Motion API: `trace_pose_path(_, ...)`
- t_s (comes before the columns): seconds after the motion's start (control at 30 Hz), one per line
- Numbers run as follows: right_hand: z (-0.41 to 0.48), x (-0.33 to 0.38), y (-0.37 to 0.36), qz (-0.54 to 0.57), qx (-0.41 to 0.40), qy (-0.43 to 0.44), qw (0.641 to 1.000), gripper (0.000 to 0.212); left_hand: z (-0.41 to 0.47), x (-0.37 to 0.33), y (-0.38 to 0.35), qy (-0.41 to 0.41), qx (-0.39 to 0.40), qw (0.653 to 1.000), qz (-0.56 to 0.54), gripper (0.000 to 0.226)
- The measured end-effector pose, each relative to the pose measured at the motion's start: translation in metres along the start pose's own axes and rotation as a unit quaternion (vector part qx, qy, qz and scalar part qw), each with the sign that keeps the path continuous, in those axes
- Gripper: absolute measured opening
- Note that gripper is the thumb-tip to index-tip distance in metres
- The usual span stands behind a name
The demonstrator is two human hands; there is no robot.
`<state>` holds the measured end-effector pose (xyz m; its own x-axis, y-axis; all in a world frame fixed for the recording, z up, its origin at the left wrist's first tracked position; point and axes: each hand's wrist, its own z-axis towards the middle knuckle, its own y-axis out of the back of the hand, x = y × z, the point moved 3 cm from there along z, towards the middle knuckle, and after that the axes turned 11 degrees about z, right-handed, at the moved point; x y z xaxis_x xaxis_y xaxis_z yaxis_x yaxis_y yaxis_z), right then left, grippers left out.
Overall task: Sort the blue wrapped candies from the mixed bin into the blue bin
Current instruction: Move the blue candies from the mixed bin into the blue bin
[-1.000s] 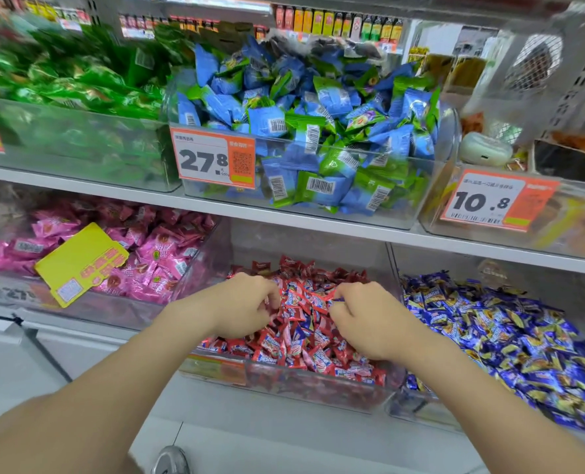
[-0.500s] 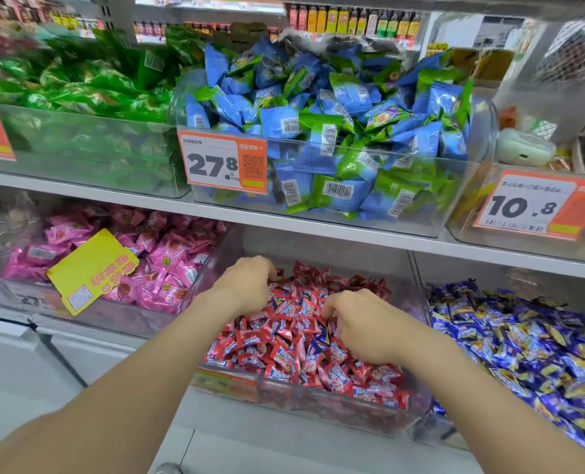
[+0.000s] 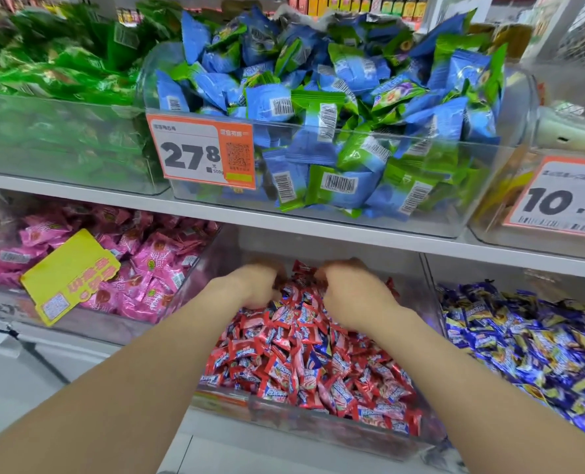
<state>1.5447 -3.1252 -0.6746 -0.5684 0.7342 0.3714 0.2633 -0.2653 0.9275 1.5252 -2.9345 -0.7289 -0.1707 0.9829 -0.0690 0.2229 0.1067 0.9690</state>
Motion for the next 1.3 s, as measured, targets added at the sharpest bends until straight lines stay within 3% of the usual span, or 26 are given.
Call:
trace_pose_path(0.1,0.031,0.005,-0.005,0.053,-0.046,0.03,0.997,0.026,-0.001,0.002,0.001,-0.004,0.016,1.0,0.001,0.048)
trace_pose_path(0.2,0.054,0.011,-0.029,0.084,0.056,0.056,0.993,0.043,-0.003,0.01,0.004,0.006,0.02,1.0,0.001,0.035)
trace_pose_path(0.3,0.061,0.009,-0.044,0.054,0.151,0.033,0.987,0.062,-0.007,0.02,0.005,0.016,0.013,1.0,0.024,0.04)
trace_pose_path(0.43,0.07,0.014,-0.043,0.018,0.204,-0.006,0.979,0.098,-0.009,0.028,0.002,0.009,-0.001,0.998,0.056,0.037)
trace_pose_path(0.53,0.071,0.016,-0.044,-0.02,0.256,-0.045,0.965,0.105,-0.011,0.022,0.007,-0.012,-0.034,0.998,0.045,0.041)
trace_pose_path(0.6,0.072,0.017,-0.044,-0.034,0.257,-0.054,0.964,0.109,-0.012,0.015,0.012,-0.012,-0.017,0.998,0.063,0.039)
trace_pose_path(0.77,0.074,0.018,-0.052,-0.058,0.291,-0.057,0.953,0.102,-0.023,0.016,0.015,0.033,0.157,0.987,0.017,0.041)
trace_pose_path(0.93,0.076,0.022,-0.065,-0.038,0.243,-0.003,0.969,0.092,-0.03,0.008,0.007,0.061,0.237,0.96,-0.134,0.043)
trace_pose_path(1.03,0.073,0.019,-0.064,-0.008,0.221,0.023,0.975,0.075,-0.031,0.001,0.008,0.049,0.197,0.97,-0.13,0.046)
trace_pose_path(1.13,0.065,0.018,-0.041,0.042,0.186,0.049,0.98,0.029,-0.031,0.002,0.017,0.051,0.098,0.981,-0.158,0.042)
trace_pose_path(1.2,0.053,0.018,-0.021,0.063,0.172,0.071,0.981,0.029,-0.036,0.001,0.025,0.035,0.044,0.983,-0.174,0.036)
trace_pose_path(1.3,0.027,0.016,0.003,0.078,0.187,0.08,0.976,0.027,-0.052,-0.009,0.031,-0.039,0.022,0.975,-0.219,0.024)
